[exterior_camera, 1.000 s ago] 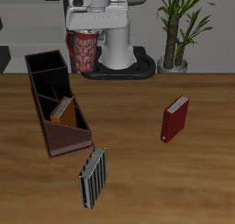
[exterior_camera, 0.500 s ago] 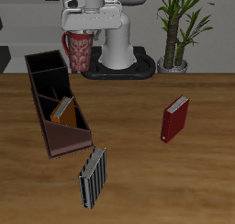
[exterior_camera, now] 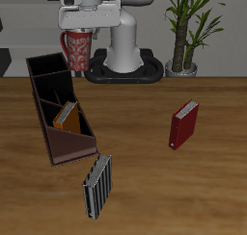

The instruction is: Place the orange book into the right desk caddy's left compartment and place the red mug into the right desk caddy's right compartment

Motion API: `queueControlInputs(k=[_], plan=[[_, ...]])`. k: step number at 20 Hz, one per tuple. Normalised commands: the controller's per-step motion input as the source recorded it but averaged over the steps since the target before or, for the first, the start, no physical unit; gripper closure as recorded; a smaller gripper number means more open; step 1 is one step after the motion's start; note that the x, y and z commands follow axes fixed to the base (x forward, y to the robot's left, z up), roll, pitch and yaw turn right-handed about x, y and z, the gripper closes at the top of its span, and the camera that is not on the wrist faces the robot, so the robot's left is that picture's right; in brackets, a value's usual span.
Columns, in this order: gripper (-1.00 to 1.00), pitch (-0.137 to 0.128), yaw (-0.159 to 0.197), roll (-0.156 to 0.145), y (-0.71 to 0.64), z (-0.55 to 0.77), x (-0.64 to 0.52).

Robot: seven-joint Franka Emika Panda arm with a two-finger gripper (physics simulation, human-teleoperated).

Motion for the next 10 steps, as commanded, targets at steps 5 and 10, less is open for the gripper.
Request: queueControlInputs(k=[5, 10], plan=[[1.0, 0.006, -0.063, 0.026, -0.37, 0.15, -0.15], [1.0, 0.014, -0.036, -0.005, -0.36, 0.09, -0.09]])
